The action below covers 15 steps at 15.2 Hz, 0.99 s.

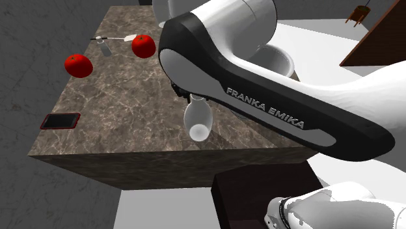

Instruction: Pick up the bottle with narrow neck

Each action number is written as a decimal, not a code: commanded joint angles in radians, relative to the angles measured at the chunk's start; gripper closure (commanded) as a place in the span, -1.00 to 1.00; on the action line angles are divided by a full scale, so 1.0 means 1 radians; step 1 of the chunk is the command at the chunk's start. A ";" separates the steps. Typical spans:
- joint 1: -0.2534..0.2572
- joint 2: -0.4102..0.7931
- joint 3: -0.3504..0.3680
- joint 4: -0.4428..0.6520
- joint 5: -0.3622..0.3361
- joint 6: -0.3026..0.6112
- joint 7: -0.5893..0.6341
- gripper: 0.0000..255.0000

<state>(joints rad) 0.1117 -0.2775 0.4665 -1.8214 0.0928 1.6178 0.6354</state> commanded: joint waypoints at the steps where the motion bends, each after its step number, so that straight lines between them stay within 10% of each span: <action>1: 0.000 0.000 0.000 -0.001 0.000 0.000 0.000 1.00; 15: -0.005 0.047 0.006 0.167 -0.019 -0.125 0.014 1.00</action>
<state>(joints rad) 0.1064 -0.2336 0.4715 -1.6707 0.0749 1.5065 0.6476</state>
